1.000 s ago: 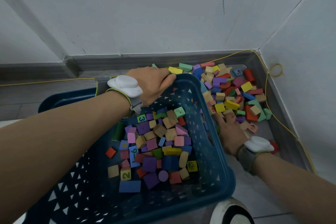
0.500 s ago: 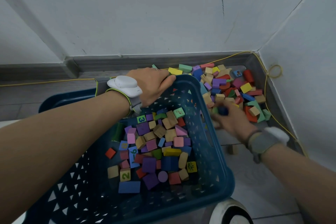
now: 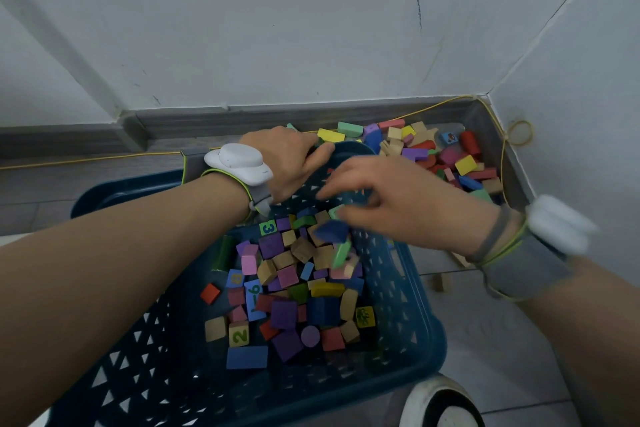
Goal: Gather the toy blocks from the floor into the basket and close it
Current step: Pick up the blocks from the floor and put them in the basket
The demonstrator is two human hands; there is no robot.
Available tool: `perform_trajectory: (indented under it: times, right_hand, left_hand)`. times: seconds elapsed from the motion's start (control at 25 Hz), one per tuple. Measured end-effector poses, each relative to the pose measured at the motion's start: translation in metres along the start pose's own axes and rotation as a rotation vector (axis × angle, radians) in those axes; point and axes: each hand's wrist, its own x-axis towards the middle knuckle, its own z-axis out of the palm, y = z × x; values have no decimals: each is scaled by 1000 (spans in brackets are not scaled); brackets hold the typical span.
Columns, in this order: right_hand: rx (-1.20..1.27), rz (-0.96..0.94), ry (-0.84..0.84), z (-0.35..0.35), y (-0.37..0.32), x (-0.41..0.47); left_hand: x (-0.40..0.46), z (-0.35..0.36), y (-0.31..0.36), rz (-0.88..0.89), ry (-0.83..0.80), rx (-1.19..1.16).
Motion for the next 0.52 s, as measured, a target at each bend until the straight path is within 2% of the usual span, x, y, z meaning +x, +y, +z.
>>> perform_trajectory:
  times: [0.12,0.16,0.2,0.24,0.28,0.32,0.36,0.4,0.52]
  right_hand:
    - [221,164,512,-6,27,-4]
    - [191,270,588,-4,45,-8]
    - [98,408,514,1,66,-14]
    - [-3,568,302,11,86,-21]
    - [-74,705,18,27,103,-31]
    - [-122,792,-241,46,114,-43]
    - [-172,826,-400,66,121,-56]
    - [-220,818,-445,86,124,-68]
    - [-213,761,-321,133,132,-91]
  left_hand:
    - [0,-2,5,9,-22,16]
    - [1,-1,7,15,-18,30]
    - [2,1,10,23,-1,43]
    - [2,3,13,32,23,53]
    - [2,5,14,40,43,57]
    - [2,5,14,45,53,53]
    - [3,5,14,48,51,43]
    - [3,5,14,49,44,34]
    - [3,5,15,44,38,39]
